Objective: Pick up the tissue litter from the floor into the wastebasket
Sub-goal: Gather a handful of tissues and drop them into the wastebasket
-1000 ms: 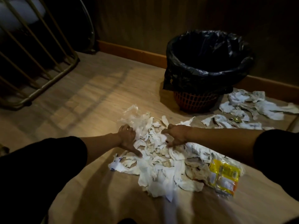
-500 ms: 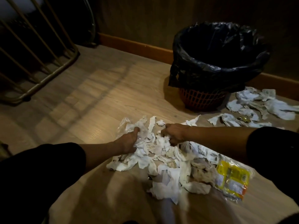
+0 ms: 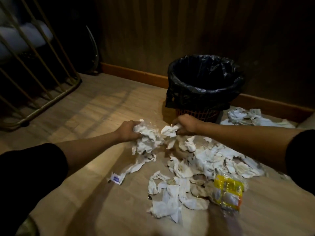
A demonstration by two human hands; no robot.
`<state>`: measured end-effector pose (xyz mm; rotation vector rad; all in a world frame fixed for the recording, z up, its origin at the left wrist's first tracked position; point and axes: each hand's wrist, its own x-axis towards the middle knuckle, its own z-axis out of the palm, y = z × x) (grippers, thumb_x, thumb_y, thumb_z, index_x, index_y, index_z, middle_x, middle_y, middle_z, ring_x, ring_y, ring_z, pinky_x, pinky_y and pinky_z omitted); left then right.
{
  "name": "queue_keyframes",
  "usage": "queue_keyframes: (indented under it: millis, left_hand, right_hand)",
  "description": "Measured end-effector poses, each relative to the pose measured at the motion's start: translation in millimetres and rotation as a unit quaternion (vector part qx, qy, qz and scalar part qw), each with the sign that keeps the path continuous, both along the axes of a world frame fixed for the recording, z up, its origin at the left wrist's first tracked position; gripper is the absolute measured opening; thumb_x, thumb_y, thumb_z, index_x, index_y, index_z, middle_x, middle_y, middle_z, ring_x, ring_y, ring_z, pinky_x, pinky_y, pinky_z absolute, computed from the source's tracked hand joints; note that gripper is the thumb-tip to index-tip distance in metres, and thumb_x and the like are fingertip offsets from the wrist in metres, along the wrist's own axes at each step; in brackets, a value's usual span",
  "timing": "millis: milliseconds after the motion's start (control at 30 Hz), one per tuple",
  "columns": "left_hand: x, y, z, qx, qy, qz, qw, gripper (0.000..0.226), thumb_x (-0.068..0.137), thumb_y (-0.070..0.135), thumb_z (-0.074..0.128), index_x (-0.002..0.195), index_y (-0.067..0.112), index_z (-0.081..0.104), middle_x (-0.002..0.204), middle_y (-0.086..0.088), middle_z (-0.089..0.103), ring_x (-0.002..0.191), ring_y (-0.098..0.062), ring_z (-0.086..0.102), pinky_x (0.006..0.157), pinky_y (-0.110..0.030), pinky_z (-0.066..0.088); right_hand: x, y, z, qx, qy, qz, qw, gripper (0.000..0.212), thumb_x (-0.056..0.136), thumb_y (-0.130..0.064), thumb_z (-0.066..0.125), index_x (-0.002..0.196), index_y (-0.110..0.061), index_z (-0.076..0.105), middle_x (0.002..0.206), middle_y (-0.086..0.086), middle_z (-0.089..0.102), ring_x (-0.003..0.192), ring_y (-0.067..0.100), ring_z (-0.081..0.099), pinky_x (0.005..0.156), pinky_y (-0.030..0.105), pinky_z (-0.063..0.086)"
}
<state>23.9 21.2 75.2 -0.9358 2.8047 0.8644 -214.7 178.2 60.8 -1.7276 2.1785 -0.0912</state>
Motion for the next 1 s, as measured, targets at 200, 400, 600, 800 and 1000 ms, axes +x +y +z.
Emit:
queue_keyframes:
  millis: [200, 400, 600, 800, 1000]
  left_hand:
    - [-42.6, 4.3, 68.7, 0.070, 0.193, 0.056, 0.977, 0.017, 0.079, 0.025, 0.078, 0.094, 0.028, 0.071, 0.080, 0.017, 0.074, 0.076, 0.000, 0.071, 0.070, -0.024, 0.060]
    - [-91.1, 10.8, 124.0, -0.021, 0.321, 0.116, 0.940, 0.026, 0.078, 0.030, 0.069, 0.103, 0.022, 0.073, 0.096, 0.001, 0.076, 0.093, -0.015, 0.070, 0.085, -0.033, 0.056]
    - [-151.9, 24.1, 175.6, 0.041, 0.418, 0.185, 0.888, 0.038, 0.079, 0.035, 0.069, 0.115, 0.024, 0.068, 0.110, 0.000, 0.073, 0.105, -0.019, 0.067, 0.095, -0.038, 0.054]
    - [-218.9, 46.2, 188.5, 0.024, 0.382, 0.184, 0.905, 0.044, 0.079, 0.032, 0.075, 0.117, 0.013, 0.063, 0.119, -0.009, 0.067, 0.114, -0.027, 0.061, 0.092, -0.032, 0.049]
    - [-254.7, 61.6, 160.3, 0.055, 0.300, 0.145, 0.941, 0.087, 0.078, 0.031, 0.081, 0.147, 0.011, 0.033, 0.146, -0.014, 0.045, 0.134, -0.034, 0.044, 0.107, -0.041, 0.043]
  right_hand:
    - [-23.1, 21.9, 74.0, -0.175, -0.047, -0.107, 0.978, 0.039, 0.078, -0.030, 0.077, 0.114, -0.015, 0.072, 0.108, 0.003, 0.072, 0.105, 0.021, 0.065, 0.084, 0.033, 0.051]
    - [-56.6, 44.1, 127.6, -0.309, -0.055, -0.222, 0.923, 0.024, 0.079, -0.031, 0.075, 0.098, -0.017, 0.075, 0.091, -0.003, 0.073, 0.092, 0.014, 0.066, 0.076, 0.031, 0.048]
    - [-104.4, 59.0, 154.2, -0.378, -0.146, -0.407, 0.819, 0.023, 0.084, -0.023, 0.073, 0.105, -0.012, 0.072, 0.091, 0.003, 0.067, 0.090, 0.019, 0.064, 0.073, 0.027, 0.046]
    - [-140.5, 56.4, 143.1, -0.343, -0.303, -0.485, 0.745, 0.057, 0.074, -0.025, 0.085, 0.125, -0.013, 0.063, 0.121, 0.010, 0.066, 0.103, 0.027, 0.066, 0.085, 0.042, 0.060]
    - [-154.7, 62.2, 143.2, -0.357, -0.378, -0.477, 0.709, 0.047, 0.090, -0.003, 0.065, 0.135, -0.008, 0.053, 0.136, 0.014, 0.051, 0.118, 0.027, 0.055, 0.094, 0.045, 0.056]
